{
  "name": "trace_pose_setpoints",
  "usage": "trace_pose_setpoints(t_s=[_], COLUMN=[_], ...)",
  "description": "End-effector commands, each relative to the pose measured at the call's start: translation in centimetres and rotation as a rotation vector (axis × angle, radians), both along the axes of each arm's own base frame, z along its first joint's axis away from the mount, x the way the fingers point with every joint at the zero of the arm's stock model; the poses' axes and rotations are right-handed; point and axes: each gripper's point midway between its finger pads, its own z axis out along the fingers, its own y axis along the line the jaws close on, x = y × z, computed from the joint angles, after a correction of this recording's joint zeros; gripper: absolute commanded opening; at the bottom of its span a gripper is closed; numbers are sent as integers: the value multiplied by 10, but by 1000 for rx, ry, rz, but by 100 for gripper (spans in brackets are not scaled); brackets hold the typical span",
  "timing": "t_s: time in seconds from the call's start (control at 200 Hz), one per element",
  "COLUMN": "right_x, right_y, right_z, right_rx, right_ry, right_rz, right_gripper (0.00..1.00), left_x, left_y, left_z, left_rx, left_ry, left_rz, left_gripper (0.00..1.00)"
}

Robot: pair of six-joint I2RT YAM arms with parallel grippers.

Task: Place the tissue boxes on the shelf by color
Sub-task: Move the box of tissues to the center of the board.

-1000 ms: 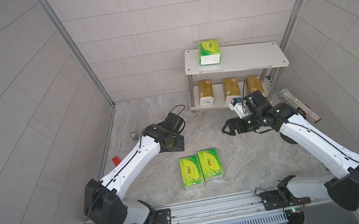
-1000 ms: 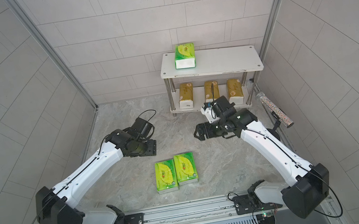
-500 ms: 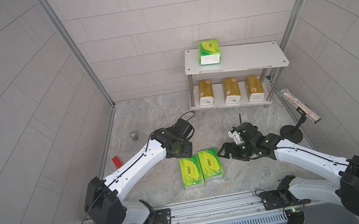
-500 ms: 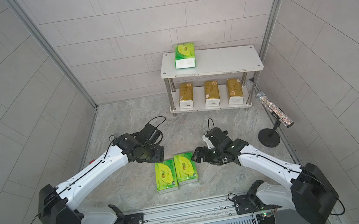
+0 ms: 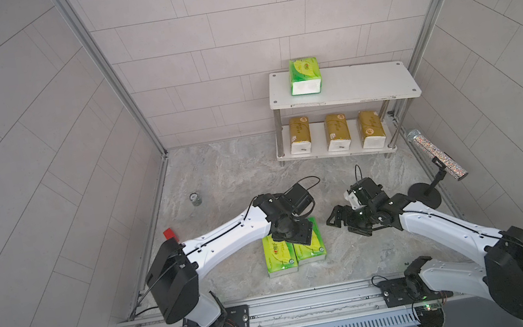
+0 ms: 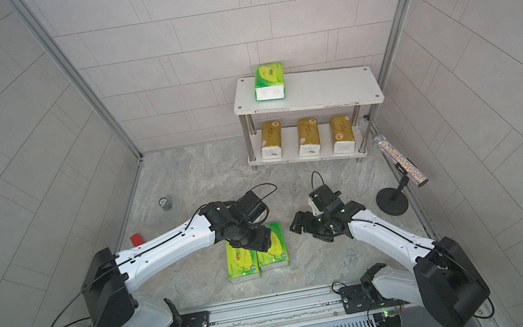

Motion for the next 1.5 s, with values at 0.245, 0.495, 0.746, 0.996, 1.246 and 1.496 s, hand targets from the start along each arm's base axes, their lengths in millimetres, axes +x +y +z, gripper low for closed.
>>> trace_pose_setpoints(t_s=[0.245, 0.495, 0.746, 0.996, 1.246, 1.496], right_x=[-6, -13, -6, 19, 40, 58], right_y=[-37, -46, -43, -32, -25, -22], right_z=[5, 5, 7, 14, 15, 14], right_rx=[-78, -100, -94, -58, -54, -52], right_ry=[14, 22, 13, -17, -16, -28], right_rz=[-34, -10, 8, 15, 26, 21], right_gripper=[95, 94, 95, 95, 95, 94], left_x=[3, 31, 79, 123, 139, 150], left_y=[-9, -22, -46, -49, -30, -46], left_z=[-38, -51, -46, -39, 30, 22], left_rx=[136, 178, 177, 137, -7, -113], left_ry=[-28, -96, -147, -190, -257, -228], left_rz=[-9, 5, -24, -54, 44, 92], left_gripper=[73, 71, 71, 70, 73, 65])
